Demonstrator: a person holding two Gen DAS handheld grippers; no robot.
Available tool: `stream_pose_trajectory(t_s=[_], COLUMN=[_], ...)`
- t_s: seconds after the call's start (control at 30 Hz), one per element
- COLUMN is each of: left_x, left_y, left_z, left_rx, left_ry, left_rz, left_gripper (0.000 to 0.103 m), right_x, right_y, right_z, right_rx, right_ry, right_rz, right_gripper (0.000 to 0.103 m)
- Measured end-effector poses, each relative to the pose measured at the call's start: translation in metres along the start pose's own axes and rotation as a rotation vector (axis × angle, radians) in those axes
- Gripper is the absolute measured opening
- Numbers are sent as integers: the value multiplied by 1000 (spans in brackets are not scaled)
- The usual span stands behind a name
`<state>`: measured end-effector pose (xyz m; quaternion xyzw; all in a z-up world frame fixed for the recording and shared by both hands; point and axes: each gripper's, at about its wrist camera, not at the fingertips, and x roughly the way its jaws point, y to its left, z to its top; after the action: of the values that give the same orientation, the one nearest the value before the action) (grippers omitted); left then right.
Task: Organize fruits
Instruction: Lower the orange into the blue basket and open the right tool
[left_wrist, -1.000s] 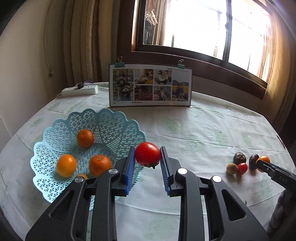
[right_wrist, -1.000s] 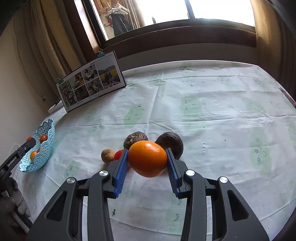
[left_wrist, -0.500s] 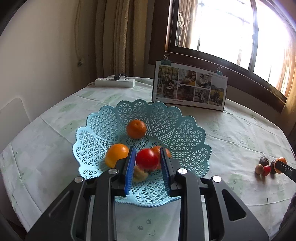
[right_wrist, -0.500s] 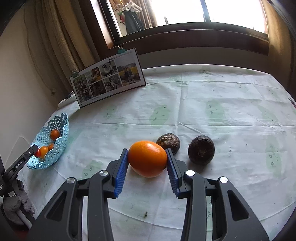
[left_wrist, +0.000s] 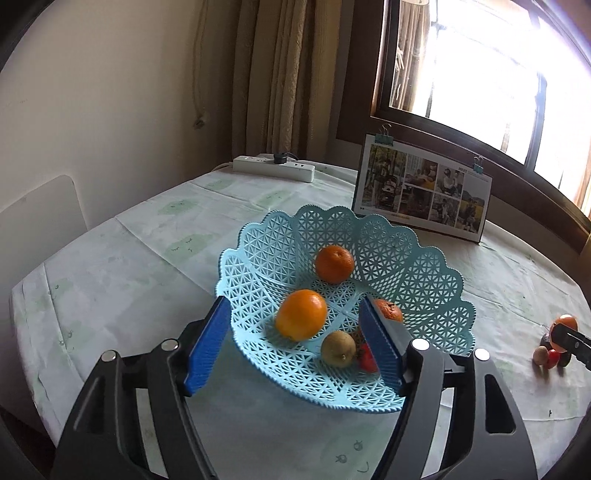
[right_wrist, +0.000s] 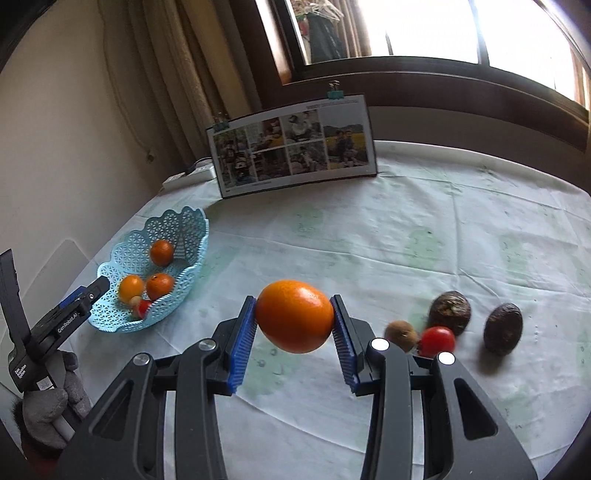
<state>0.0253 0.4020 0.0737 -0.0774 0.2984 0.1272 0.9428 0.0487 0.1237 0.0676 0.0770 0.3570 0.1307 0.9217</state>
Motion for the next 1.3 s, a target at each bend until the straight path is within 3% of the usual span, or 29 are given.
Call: stream_pose_trajectory(t_s=[0.37, 0.63, 0.9, 1.3], left_x=[-3, -1, 1, -1], left_y=[20, 29, 29, 12], left_z=[-2, -1, 0, 2], left_rx=[-19, -29, -31, 0], left_ry=[-6, -1, 4, -9], left_rz=[8, 3, -4, -23], left_gripper=[85, 85, 88, 95], right_x=[36, 71, 72, 53], right_y=[86, 116, 108, 59], right_z=[24, 29, 31, 13], right_rx=[-145, -208, -178, -66], right_ry=[11, 51, 41, 47], right_rz=[125, 127, 116, 69], right_gripper=[41, 41, 41, 42])
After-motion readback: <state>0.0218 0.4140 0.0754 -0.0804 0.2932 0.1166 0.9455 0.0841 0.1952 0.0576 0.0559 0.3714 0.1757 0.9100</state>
